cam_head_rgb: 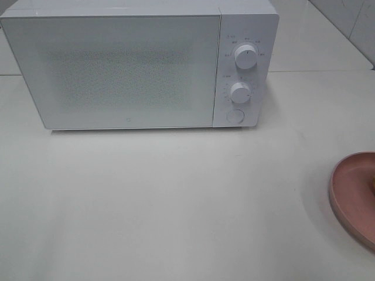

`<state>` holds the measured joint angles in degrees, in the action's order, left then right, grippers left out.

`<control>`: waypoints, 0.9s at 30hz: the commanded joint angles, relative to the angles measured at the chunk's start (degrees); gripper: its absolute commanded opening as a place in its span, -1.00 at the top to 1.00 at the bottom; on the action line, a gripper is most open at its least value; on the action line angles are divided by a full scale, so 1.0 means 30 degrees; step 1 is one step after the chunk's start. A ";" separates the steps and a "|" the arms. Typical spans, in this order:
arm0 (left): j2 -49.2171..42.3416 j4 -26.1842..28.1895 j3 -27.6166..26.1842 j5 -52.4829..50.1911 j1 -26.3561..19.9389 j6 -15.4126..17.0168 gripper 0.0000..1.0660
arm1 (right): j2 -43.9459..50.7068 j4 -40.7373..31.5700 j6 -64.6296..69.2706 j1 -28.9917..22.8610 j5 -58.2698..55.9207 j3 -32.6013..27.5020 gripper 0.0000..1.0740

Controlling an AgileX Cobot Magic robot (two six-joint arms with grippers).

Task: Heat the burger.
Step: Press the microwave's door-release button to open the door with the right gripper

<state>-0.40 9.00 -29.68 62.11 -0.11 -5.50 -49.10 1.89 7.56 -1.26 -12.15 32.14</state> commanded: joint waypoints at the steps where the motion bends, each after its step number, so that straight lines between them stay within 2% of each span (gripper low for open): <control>1: -0.0420 0.0038 0.0057 -0.0306 0.0095 0.0038 -0.84 | -0.0497 0.0115 0.0115 0.0095 0.0859 0.0076 -0.42; 3: -0.0420 0.0038 0.0057 -0.0306 0.0095 0.0038 -0.84 | -0.1203 0.0630 0.0115 0.0095 0.2655 -0.0306 -0.42; 6: -0.0420 0.0038 0.0057 -0.0306 0.0095 0.0038 -0.84 | -0.1318 0.0764 0.0076 0.0095 0.3285 -0.0630 -0.42; 11: -0.0401 0.0038 0.0057 -0.0306 0.0095 0.0038 -0.84 | -0.1528 0.0726 -0.0115 0.0095 0.9397 -0.3132 -0.42; 12: -0.0401 0.0038 0.0057 -0.0306 0.0095 0.0038 -0.84 | -0.1528 0.0726 -0.0115 0.0095 0.9397 -0.3132 -0.42; 14: -0.0401 0.0038 0.0057 -0.0306 0.0095 0.0038 -0.84 | -0.1528 0.0535 -0.0191 0.0095 1.2586 -0.4526 -0.42; 20: -0.0401 0.0038 0.0057 -0.0306 0.0095 0.0038 -0.84 | -0.1872 0.0248 -0.1757 0.0095 1.5145 -0.5634 -0.42; 24: -0.0401 0.0038 0.0057 -0.0306 0.0095 0.0038 -0.84 | -0.3151 -0.1547 -0.3113 0.0095 1.6616 -0.5825 -0.42; 27: -0.0401 0.0038 0.0057 -0.0306 0.0095 0.0038 -0.84 | -0.4087 -0.2044 -0.3189 -0.0153 1.7227 -0.5921 -0.42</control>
<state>-0.40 9.00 -29.68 62.11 -0.11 -5.50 -61.19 -3.95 -1.26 -1.89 38.16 14.61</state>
